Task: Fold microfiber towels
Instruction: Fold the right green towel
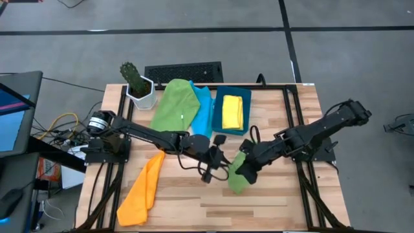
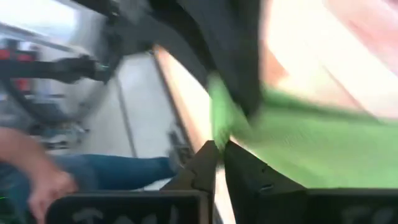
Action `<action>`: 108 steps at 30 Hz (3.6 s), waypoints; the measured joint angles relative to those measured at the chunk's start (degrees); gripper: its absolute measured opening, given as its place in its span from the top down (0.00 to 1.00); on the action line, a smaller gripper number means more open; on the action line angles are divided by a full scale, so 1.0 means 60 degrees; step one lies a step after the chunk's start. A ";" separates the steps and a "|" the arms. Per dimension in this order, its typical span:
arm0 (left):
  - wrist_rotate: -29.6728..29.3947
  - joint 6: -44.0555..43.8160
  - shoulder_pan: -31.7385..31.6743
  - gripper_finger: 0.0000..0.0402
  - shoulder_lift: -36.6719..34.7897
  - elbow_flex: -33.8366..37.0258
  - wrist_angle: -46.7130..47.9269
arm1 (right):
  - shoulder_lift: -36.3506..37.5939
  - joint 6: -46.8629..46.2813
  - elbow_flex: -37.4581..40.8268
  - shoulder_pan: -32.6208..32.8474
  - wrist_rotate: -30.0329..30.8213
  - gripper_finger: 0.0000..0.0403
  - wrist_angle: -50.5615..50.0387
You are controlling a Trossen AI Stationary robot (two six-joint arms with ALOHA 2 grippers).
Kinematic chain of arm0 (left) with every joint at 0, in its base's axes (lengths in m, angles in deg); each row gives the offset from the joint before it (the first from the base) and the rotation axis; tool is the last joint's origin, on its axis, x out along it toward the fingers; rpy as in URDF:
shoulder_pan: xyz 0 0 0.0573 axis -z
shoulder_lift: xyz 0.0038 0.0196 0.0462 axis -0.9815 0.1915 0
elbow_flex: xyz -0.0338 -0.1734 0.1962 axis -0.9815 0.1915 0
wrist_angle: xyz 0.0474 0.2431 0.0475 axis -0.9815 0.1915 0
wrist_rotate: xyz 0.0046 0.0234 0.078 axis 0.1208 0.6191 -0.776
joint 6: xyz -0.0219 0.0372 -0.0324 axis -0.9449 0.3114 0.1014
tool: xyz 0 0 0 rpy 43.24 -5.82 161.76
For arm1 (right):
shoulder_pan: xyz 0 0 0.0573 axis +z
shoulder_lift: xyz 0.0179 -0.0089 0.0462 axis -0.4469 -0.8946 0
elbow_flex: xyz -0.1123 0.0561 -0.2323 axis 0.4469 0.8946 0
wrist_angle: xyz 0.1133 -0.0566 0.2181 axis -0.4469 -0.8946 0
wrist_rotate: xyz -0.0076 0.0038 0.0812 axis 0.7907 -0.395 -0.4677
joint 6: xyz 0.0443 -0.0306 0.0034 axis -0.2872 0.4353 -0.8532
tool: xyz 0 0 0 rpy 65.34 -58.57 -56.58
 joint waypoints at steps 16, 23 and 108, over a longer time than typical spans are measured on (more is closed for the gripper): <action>-0.2083 -0.4859 -0.0836 1.00 -0.0805 0.0000 0.3926 | -0.1629 -0.0900 0.0003 0.1502 0.3785 0.75 -0.0603; -0.1925 -0.4528 -0.1014 1.00 -0.0805 0.0000 0.4202 | -0.3908 -0.0395 -0.0020 0.1721 0.2885 0.76 0.1336; -0.5847 -0.2728 -0.0942 1.00 -0.5038 -0.1304 0.8096 | 0.0090 0.2400 -0.6188 -0.1200 0.7485 0.99 -0.9287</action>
